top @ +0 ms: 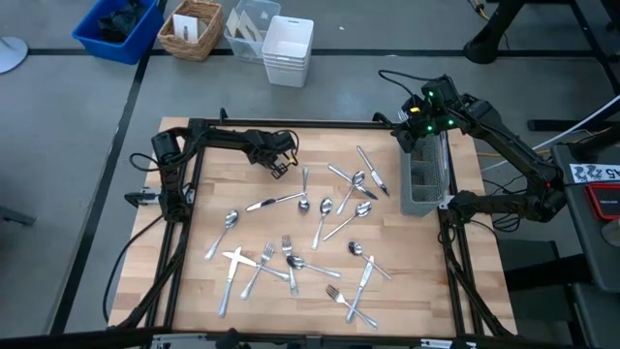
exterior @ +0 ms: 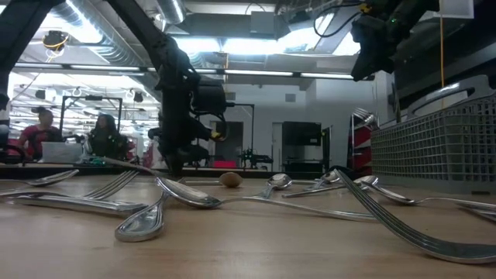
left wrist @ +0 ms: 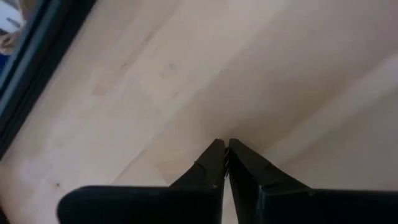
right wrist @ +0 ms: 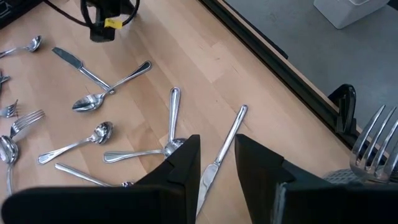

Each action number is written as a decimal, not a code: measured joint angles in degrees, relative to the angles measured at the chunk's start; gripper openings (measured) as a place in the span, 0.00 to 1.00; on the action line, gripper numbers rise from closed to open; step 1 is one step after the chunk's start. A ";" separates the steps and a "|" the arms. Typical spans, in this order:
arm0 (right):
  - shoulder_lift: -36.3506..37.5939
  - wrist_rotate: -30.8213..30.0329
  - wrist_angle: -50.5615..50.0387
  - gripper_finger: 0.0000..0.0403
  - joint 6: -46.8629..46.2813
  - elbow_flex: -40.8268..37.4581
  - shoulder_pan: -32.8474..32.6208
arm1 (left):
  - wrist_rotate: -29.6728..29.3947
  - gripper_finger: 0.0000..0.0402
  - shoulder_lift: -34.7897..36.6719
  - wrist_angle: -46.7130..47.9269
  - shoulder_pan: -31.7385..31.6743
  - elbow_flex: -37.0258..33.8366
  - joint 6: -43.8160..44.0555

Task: Sort silverware
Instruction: Put the fork into the left section of the utensil holder

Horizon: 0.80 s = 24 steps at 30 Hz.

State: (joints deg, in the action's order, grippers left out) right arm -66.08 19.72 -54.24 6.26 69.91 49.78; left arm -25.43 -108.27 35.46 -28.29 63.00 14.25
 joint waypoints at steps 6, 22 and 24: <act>0.00 -0.06 0.00 0.25 0.00 0.00 0.00 | 0.61 0.01 1.21 0.57 0.11 -0.14 -2.19; 0.00 -0.07 0.06 0.25 0.02 0.00 0.00 | 13.74 0.00 14.59 -9.25 1.69 4.17 -2.14; 0.00 0.60 0.07 0.25 0.00 0.00 0.00 | 17.90 0.00 15.32 -15.28 2.09 4.62 -1.35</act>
State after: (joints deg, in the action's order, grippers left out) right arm -66.08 20.32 -54.17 6.26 69.91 49.78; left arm -7.53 -92.95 20.18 -26.20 67.62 12.90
